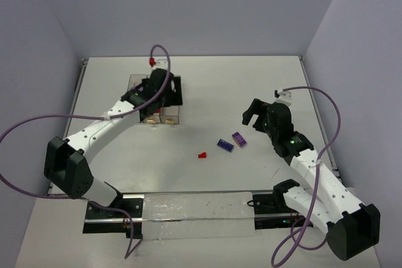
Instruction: Sort the legos into containers by color
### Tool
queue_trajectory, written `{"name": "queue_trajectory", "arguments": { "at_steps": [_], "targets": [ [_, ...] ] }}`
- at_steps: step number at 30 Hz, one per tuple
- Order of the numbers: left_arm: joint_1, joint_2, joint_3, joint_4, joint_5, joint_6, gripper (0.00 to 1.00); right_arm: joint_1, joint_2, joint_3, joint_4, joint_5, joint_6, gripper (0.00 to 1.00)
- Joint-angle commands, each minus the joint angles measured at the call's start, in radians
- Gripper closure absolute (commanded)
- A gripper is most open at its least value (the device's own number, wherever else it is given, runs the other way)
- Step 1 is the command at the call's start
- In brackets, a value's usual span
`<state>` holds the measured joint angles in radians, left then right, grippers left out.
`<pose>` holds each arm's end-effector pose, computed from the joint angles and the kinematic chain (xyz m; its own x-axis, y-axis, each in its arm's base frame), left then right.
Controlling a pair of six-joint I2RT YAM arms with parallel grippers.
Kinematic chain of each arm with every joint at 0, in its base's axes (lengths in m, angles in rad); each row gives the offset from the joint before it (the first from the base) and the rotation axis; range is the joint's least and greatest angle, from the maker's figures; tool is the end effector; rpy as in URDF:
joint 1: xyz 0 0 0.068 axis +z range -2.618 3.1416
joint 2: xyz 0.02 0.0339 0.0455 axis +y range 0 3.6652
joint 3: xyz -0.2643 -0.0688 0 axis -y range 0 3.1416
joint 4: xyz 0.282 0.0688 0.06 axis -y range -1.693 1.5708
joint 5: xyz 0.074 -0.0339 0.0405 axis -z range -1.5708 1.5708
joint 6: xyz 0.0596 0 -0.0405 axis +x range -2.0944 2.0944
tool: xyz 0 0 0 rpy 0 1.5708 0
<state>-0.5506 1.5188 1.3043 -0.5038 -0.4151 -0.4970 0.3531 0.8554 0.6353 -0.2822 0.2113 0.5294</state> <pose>0.3461 -0.1843 0.2914 -0.5979 -0.1449 -0.7884 -0.0740 0.9893 -0.1257 0.2397 0.0750 0.2463 -0.4736 0.3517 -0.8075 0.0852 0.9308 0.3555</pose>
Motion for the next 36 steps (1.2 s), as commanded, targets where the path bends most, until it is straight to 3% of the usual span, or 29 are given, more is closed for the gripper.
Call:
{"name": "queue_trajectory", "arguments": {
  "at_steps": [1,7,17,23,36],
  "targets": [
    [-0.185,-0.022,-0.085,0.028,0.096,0.028,0.09,0.007,-0.053,0.032,-0.022,0.099,-0.029,0.0],
    [-0.382,0.021,-0.118,0.081,0.205,0.027,0.11,0.005,-0.154,-0.01,-0.048,0.172,-0.051,0.0],
    [-0.493,0.141,-0.14,0.094,0.32,0.175,0.17,0.003,-0.172,-0.023,-0.063,0.145,-0.005,0.0],
    [-0.514,0.204,-0.149,0.087,0.303,0.198,0.31,0.003,-0.156,-0.016,-0.055,0.137,-0.005,0.0],
    [-0.542,0.274,-0.169,0.123,0.236,0.21,0.42,0.003,-0.144,-0.025,-0.038,0.109,0.0,0.0]
  ]
}}
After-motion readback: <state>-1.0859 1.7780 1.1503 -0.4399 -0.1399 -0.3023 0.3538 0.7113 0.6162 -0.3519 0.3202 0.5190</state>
